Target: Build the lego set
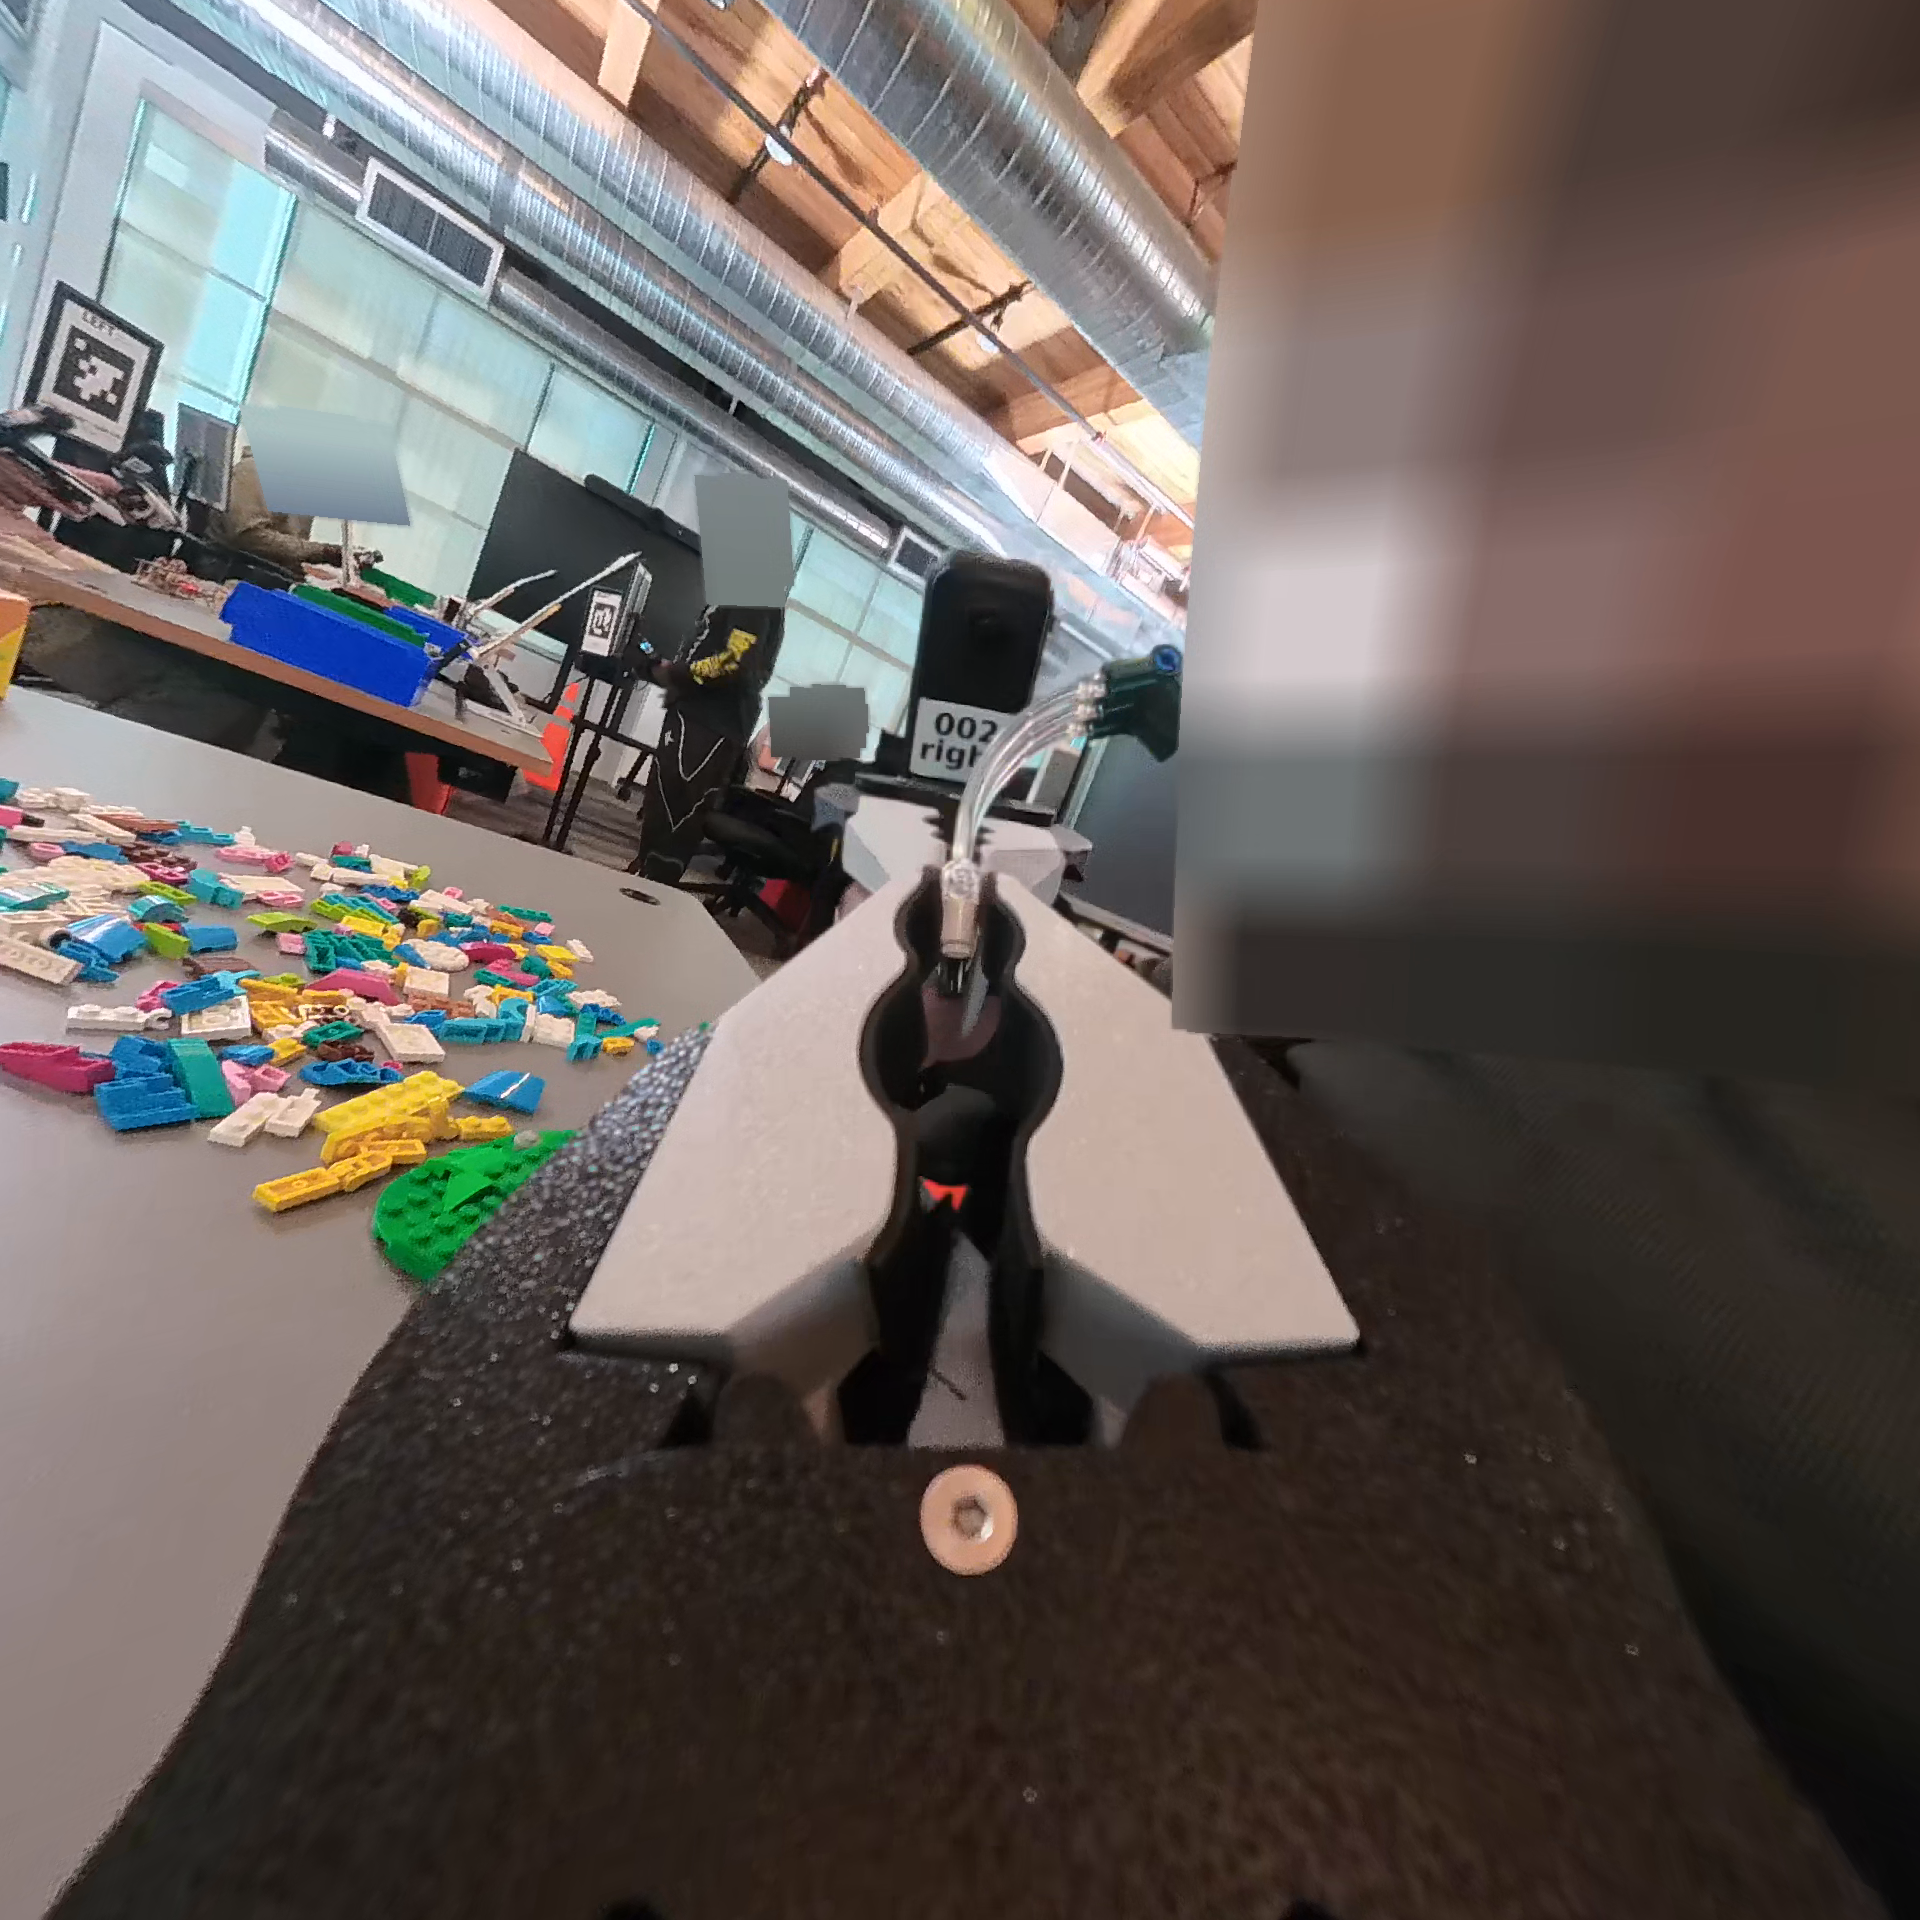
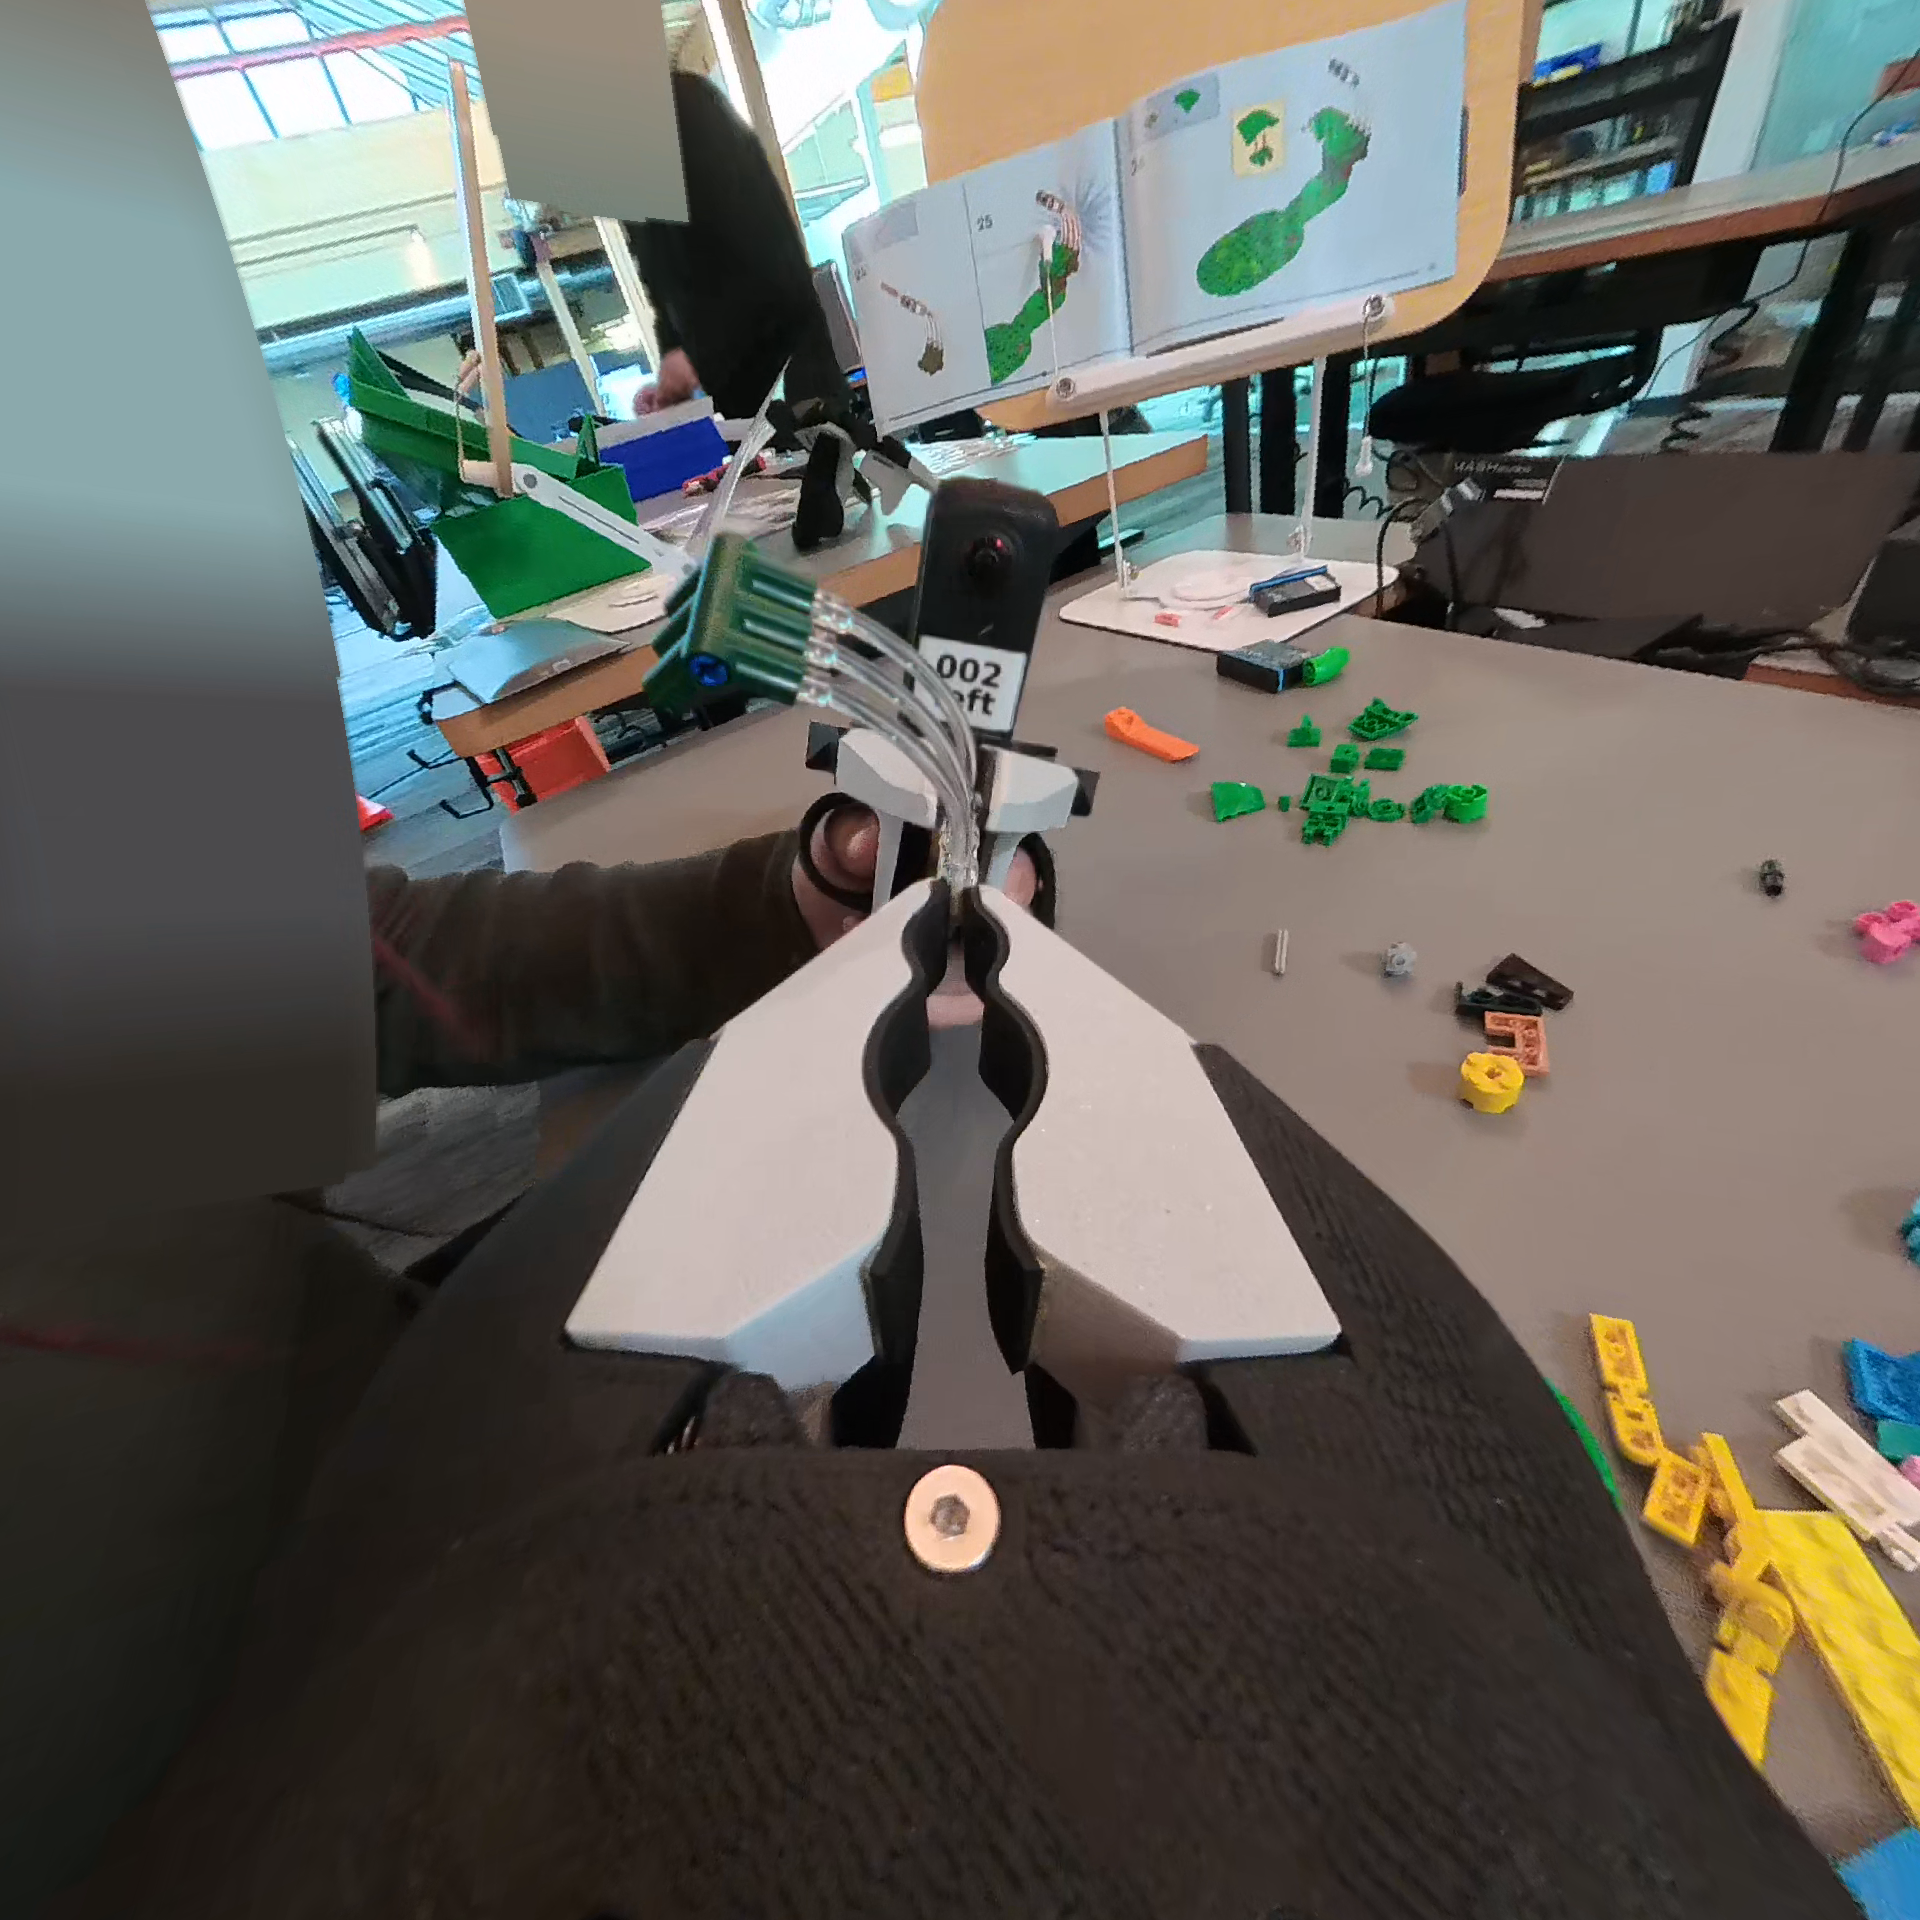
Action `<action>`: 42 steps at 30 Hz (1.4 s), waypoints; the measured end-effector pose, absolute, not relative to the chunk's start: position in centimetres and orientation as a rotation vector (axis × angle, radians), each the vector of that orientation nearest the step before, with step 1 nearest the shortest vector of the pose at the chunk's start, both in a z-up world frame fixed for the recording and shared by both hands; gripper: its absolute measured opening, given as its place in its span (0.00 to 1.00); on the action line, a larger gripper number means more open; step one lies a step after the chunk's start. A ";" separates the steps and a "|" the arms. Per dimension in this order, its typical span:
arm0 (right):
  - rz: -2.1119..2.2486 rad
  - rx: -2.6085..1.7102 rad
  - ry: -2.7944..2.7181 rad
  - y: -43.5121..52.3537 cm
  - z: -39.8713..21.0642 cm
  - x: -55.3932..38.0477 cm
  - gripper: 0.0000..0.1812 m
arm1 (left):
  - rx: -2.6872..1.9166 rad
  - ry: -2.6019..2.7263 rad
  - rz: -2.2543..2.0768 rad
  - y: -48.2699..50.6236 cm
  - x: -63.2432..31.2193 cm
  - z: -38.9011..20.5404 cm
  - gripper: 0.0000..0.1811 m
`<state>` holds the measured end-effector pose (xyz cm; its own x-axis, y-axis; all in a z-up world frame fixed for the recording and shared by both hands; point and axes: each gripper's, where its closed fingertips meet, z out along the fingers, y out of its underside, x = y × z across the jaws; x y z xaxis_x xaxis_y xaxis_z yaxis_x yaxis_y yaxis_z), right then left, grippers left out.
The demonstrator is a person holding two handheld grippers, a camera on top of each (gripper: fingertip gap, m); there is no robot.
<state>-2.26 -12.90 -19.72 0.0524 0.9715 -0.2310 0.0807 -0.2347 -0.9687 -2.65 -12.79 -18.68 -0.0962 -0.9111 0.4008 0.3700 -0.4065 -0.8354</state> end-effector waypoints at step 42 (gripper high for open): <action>1.428 -1.680 -1.221 -13.7 -23.4 -2.4 0.00 | -1.456 0.963 -1.398 -13.3 -1.8 -21.8 0.03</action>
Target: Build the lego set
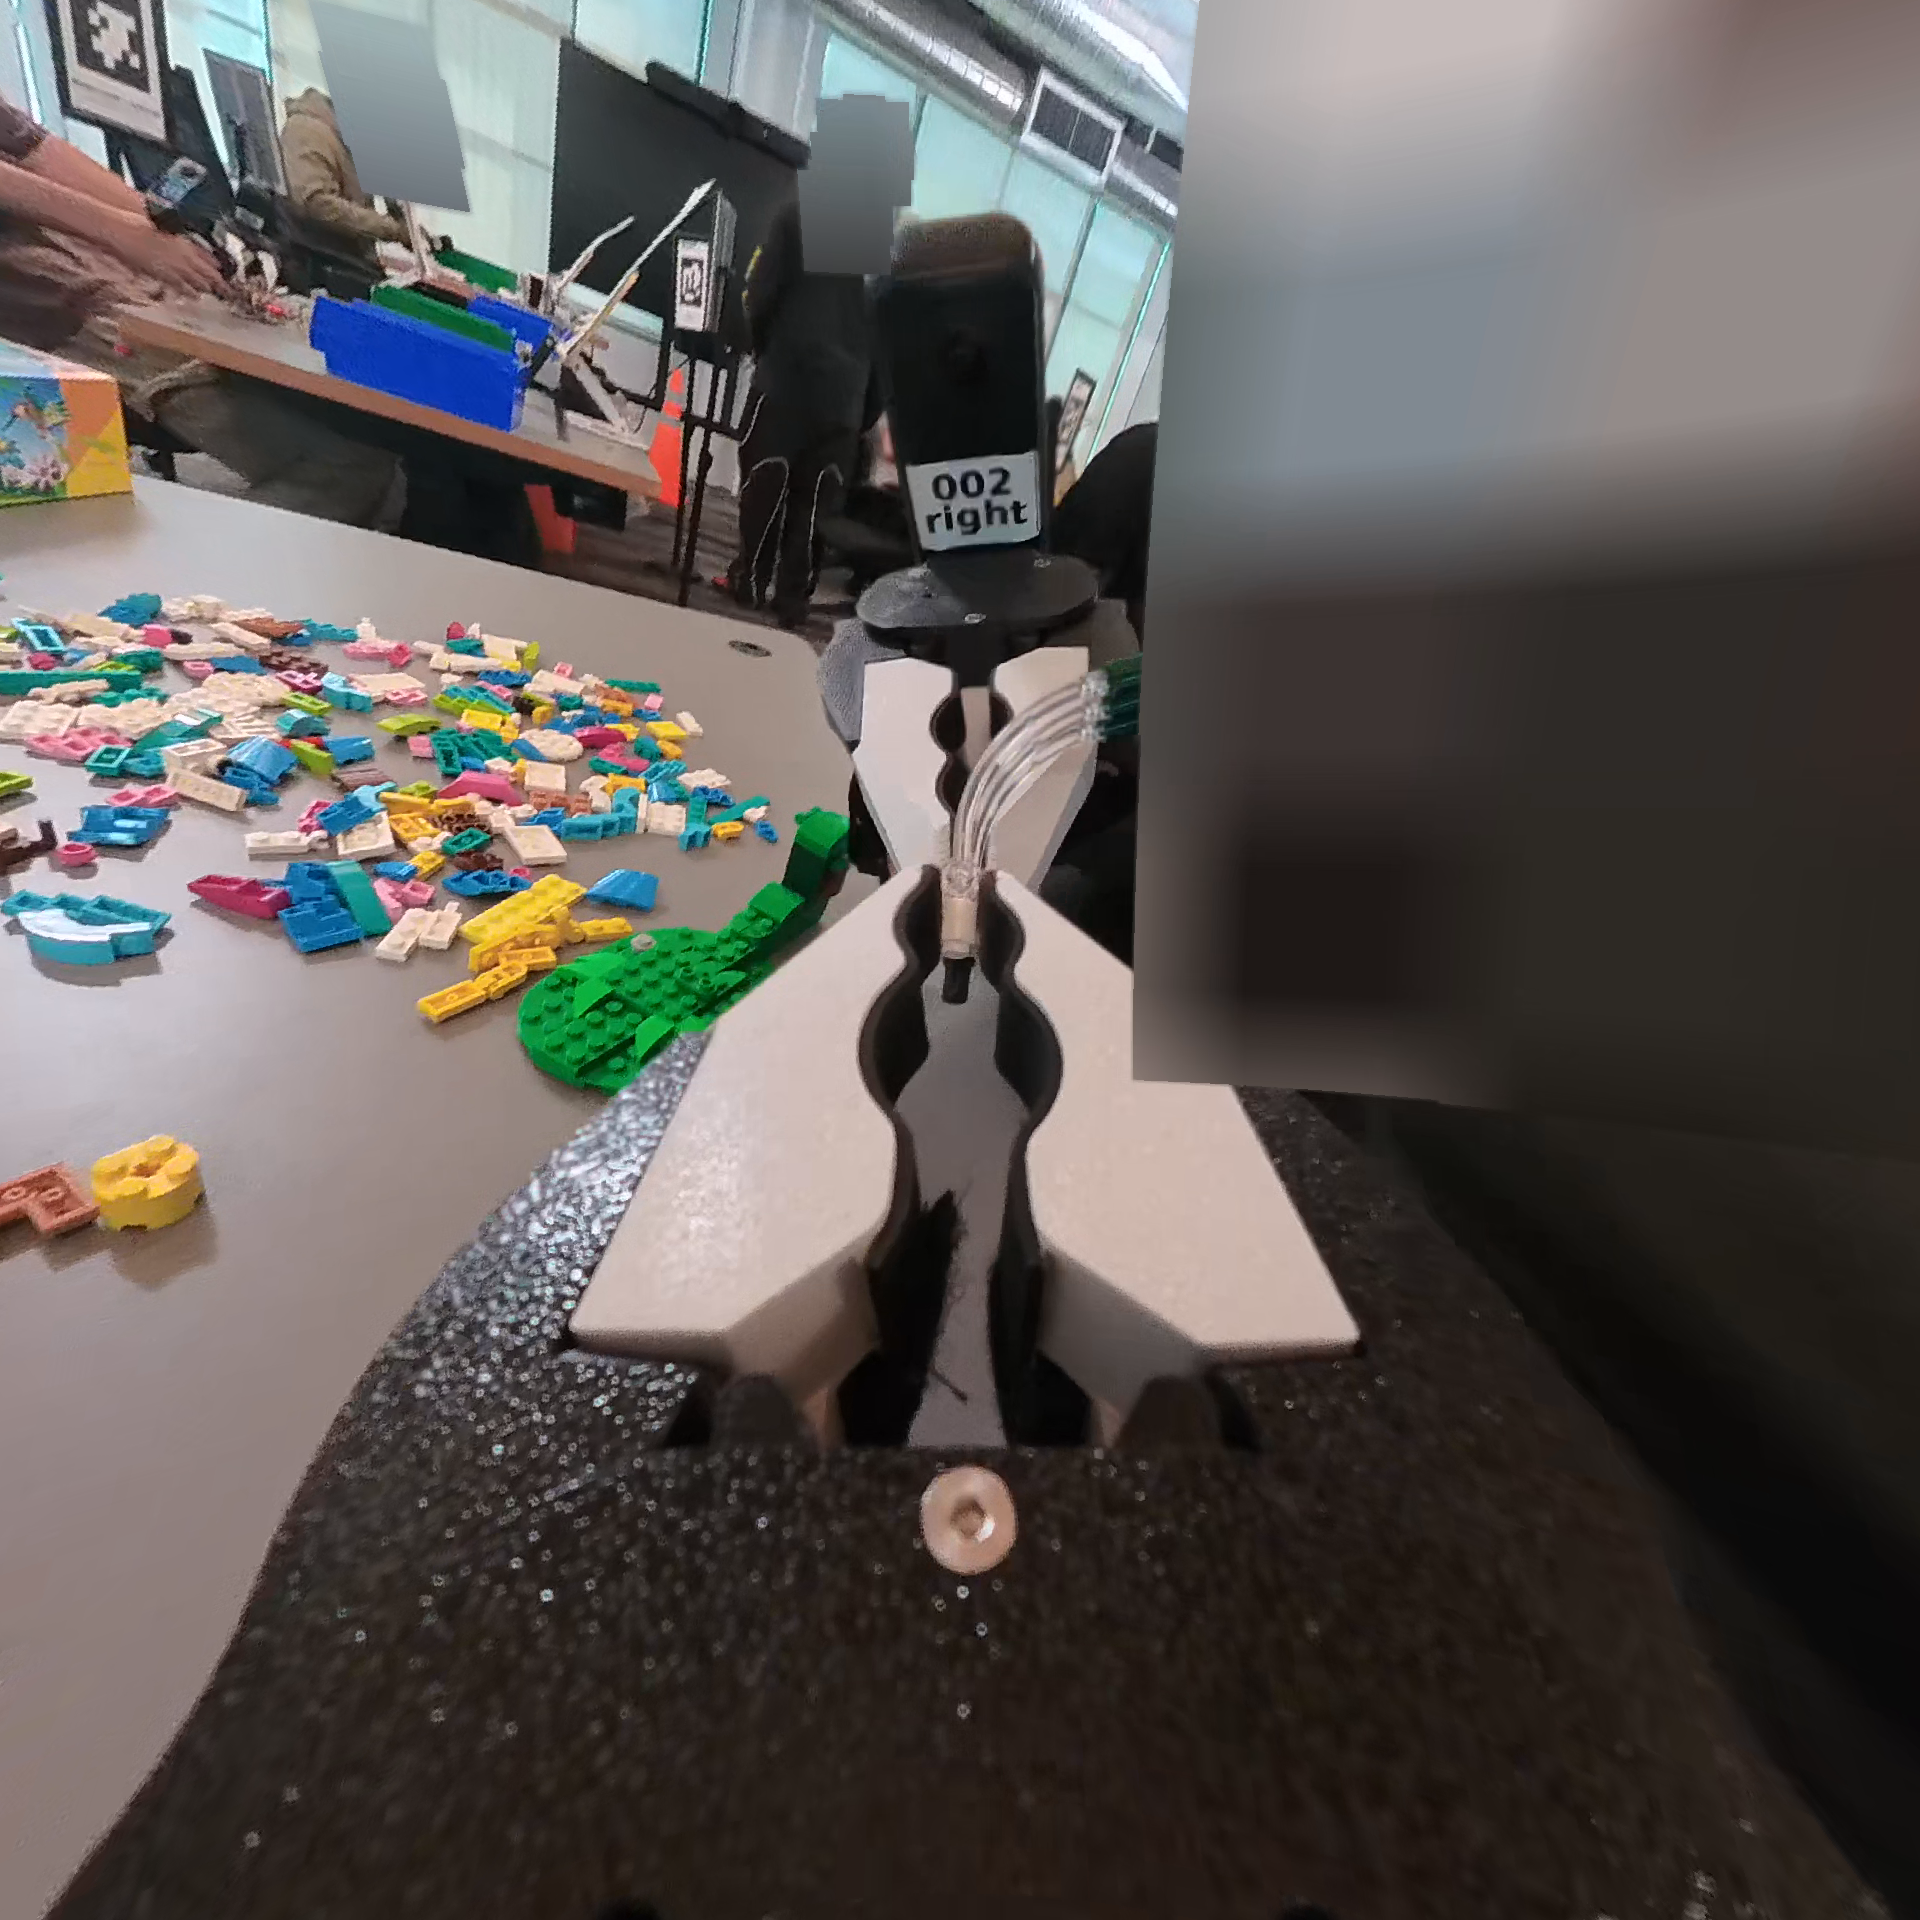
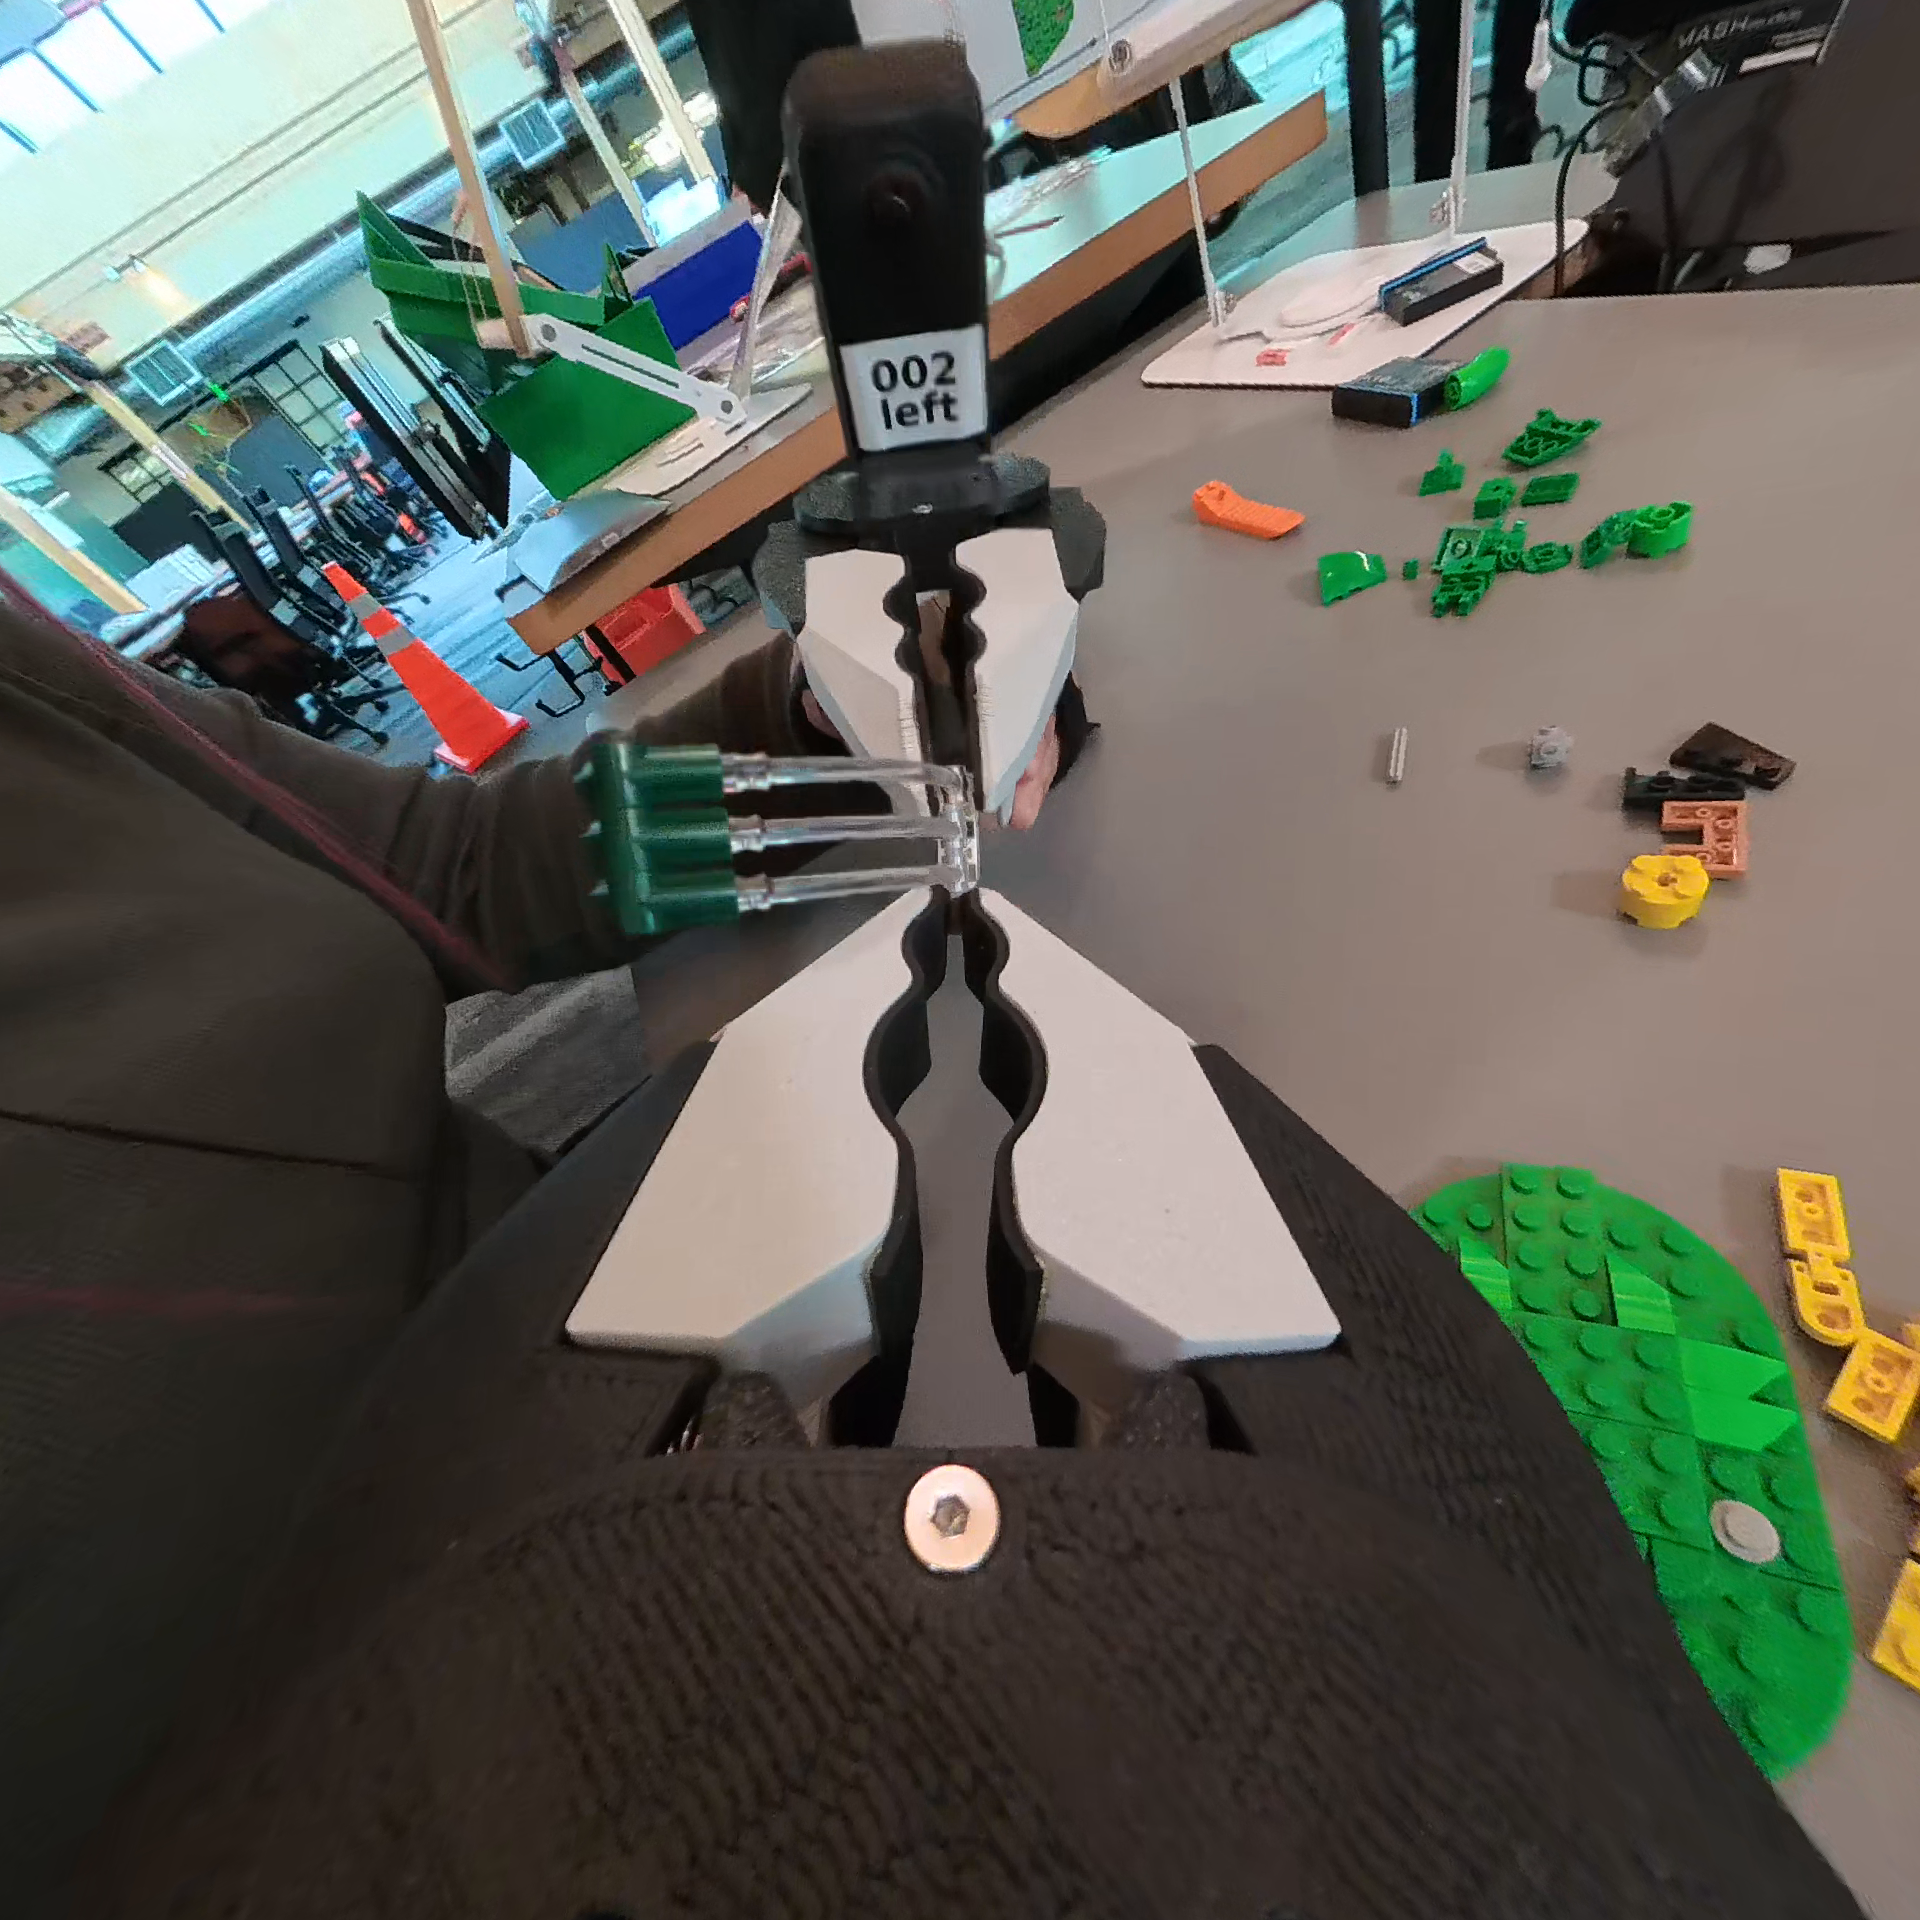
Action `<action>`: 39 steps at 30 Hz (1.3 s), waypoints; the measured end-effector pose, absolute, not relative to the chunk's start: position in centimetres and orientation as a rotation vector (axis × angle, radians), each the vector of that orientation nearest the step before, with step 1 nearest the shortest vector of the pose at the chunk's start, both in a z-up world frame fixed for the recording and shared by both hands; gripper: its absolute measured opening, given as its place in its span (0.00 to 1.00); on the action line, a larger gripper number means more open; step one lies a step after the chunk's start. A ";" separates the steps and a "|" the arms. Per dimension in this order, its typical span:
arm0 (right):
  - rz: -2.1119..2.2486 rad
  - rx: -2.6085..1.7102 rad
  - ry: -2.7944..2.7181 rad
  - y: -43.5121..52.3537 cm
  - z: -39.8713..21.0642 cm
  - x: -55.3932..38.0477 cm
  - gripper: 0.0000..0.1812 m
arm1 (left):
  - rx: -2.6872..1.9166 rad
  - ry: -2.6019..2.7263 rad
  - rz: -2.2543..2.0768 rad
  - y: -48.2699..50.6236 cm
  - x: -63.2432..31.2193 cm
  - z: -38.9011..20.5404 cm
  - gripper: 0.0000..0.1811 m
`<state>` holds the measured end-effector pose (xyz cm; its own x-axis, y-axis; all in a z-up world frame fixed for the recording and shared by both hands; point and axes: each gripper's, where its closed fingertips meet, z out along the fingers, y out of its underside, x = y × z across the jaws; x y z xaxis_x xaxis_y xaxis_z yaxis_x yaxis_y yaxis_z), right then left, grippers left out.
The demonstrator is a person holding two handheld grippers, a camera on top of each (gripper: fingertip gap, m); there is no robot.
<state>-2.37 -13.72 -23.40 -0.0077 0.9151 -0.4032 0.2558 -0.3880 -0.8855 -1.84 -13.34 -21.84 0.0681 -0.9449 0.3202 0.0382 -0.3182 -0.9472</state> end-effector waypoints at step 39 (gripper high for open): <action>1.258 -1.256 -0.678 -2.4 -18.8 -21.7 0.01 | -1.114 -0.050 -0.281 -10.1 -34.3 -16.0 0.21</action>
